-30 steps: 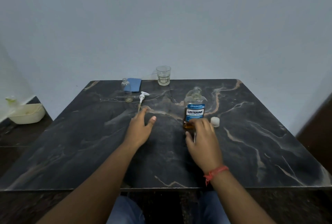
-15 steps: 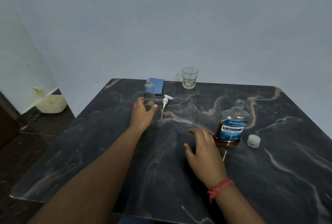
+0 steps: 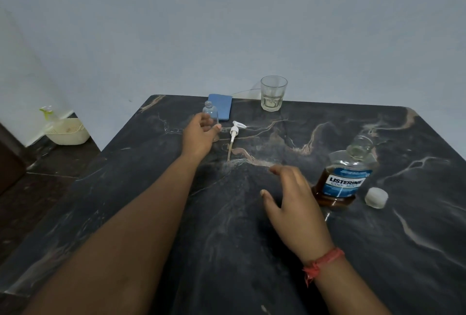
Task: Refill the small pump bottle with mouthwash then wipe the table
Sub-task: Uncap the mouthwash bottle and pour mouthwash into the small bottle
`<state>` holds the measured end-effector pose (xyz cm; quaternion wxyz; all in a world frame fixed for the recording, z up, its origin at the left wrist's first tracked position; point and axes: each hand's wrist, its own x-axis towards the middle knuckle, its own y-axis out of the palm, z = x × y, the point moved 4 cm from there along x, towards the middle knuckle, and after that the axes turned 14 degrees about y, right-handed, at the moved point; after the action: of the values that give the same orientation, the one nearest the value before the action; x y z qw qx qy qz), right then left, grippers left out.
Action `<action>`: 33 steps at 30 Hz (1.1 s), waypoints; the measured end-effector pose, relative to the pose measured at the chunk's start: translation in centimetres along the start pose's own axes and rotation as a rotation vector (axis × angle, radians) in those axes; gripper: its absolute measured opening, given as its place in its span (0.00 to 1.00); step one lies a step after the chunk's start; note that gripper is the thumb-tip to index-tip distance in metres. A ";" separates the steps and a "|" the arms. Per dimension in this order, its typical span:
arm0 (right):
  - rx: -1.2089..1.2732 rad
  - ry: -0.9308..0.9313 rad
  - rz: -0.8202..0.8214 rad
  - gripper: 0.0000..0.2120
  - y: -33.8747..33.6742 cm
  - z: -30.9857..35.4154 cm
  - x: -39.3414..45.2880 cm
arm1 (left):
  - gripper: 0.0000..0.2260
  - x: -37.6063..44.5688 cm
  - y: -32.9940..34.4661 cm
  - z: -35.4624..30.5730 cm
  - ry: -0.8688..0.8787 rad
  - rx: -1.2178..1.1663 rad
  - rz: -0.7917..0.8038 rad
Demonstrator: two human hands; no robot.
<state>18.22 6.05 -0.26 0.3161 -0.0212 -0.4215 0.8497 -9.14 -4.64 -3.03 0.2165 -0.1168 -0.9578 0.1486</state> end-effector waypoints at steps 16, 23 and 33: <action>0.139 0.125 -0.197 0.15 -5.9 -5.2 -6.2 | 0.12 -15.6 -2.2 -6.1 0.089 0.019 0.119; 0.405 0.376 -0.187 0.24 -9.9 -10.7 -3.0 | 0.15 -17.7 2.8 -9.3 0.118 -0.048 0.220; 0.575 0.342 0.150 0.15 -8.4 -11.3 1.9 | 0.15 -17.8 6.1 -10.4 0.127 -0.008 0.254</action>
<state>24.52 18.79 -1.00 0.3117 -0.1042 -0.1028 0.9388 12.13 -1.68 -2.85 0.2555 -0.2470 -0.9203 0.1633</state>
